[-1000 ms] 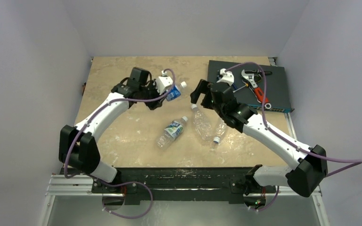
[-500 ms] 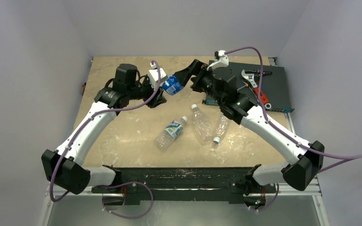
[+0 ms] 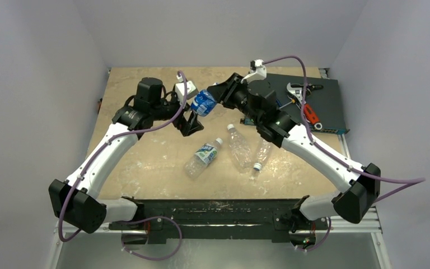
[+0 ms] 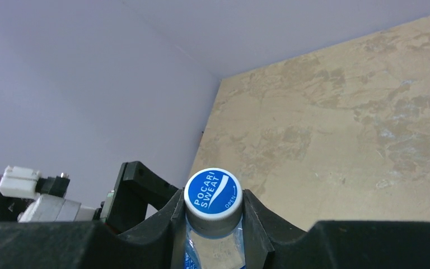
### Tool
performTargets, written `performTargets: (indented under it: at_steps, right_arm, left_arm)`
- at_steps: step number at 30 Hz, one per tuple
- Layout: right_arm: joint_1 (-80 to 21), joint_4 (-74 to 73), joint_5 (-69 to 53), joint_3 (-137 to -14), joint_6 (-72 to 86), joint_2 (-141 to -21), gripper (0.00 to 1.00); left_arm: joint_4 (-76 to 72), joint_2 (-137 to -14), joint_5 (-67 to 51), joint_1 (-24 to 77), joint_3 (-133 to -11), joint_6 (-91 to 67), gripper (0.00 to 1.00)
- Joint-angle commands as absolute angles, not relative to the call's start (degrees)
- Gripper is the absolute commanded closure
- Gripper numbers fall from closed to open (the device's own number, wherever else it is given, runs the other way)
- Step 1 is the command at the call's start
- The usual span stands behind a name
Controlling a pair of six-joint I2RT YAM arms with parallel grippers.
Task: Unscrew the bottle caps
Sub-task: Pick up the plastic bottle at the center of the board.
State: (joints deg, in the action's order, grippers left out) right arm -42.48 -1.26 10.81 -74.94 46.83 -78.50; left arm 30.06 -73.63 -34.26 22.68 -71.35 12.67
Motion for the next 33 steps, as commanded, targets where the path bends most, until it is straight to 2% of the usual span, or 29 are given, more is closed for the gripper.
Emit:
performTargets:
  at_steps: [1, 7, 14, 21, 26, 33]
  right_arm:
    - [-45.55, -1.67, 12.38, -77.49, 40.93, -79.78, 0.76]
    - [-50.16, 1.69, 15.10, -74.01, 32.78, -77.87, 0.76]
    - [-53.00, 9.70, 14.77, -66.72, 28.93, -70.88, 0.76]
    - [-54.81, 13.21, 18.06, -63.73, 28.30, -66.87, 0.77]
    - [-58.34, 16.93, 23.33, -64.11, 26.57, -67.30, 0.78]
    - [-61.25, 20.76, 29.24, -65.15, 24.65, -68.21, 0.80]
  left_arm:
    - [29.20, -71.92, -38.47, 23.03, -73.21, 9.40, 0.00]
    - [31.77, -71.85, -45.50, 23.03, -75.10, 7.69, 0.00]
    - [36.88, -69.54, -57.44, 23.01, -71.85, 9.09, 0.02]
    - [35.57, -66.93, -60.95, 23.02, -69.94, 6.69, 0.08]
    - [30.22, -66.00, -63.10, 23.03, -67.82, 0.68, 0.09]
    - [28.37, -64.74, -61.61, 23.03, -65.15, 0.48, 0.10]
